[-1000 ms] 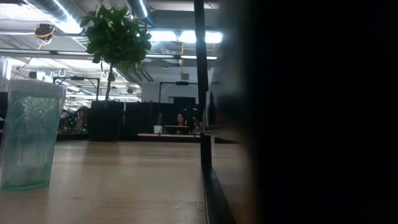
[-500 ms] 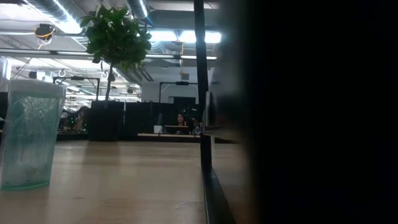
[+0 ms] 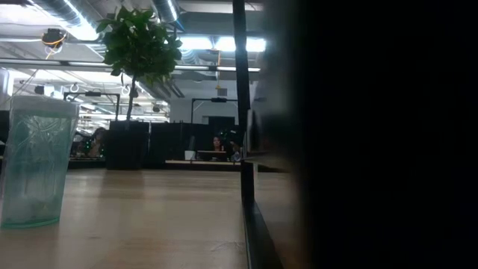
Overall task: Pick and place medicine bottles onto shelf by color
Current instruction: Put the left green pill bottle on the shelf aligned with the other green pill bottle
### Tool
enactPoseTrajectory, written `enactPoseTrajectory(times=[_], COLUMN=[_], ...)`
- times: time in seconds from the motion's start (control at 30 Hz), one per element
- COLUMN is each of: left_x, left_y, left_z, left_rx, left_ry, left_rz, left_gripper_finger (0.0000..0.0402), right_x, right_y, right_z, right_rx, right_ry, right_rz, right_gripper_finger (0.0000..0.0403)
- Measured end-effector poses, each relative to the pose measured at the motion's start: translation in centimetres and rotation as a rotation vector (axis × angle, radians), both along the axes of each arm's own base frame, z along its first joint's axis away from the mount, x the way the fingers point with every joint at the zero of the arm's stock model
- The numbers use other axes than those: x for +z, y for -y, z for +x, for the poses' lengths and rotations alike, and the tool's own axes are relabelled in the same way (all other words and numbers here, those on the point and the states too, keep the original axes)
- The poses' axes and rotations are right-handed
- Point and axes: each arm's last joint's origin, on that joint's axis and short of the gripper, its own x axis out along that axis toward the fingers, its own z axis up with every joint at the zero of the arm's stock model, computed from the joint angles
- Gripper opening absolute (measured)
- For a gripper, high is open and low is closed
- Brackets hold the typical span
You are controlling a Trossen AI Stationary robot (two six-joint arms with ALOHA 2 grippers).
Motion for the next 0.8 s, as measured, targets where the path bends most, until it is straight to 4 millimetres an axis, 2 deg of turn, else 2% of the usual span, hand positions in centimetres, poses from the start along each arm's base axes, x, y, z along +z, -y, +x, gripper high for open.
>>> enactPoseTrajectory(times=[0.53, 0.8], left_x=[0.0, 0.0], left_y=[0.0, 0.0], left_z=[0.0, 0.0], left_rx=[0.000, 0.000], left_ry=[0.000, 0.000], left_rz=[0.000, 0.000], left_gripper_finger=[0.0267, 0.0267], right_x=[0.0, -1.4], right_y=[-0.3, -0.7], right_z=[-0.1, 0.1], right_rx=[0.012, 0.009], right_ry=[0.009, -0.006], right_rz=[0.000, -0.027], right_gripper_finger=[0.0126, 0.0126])
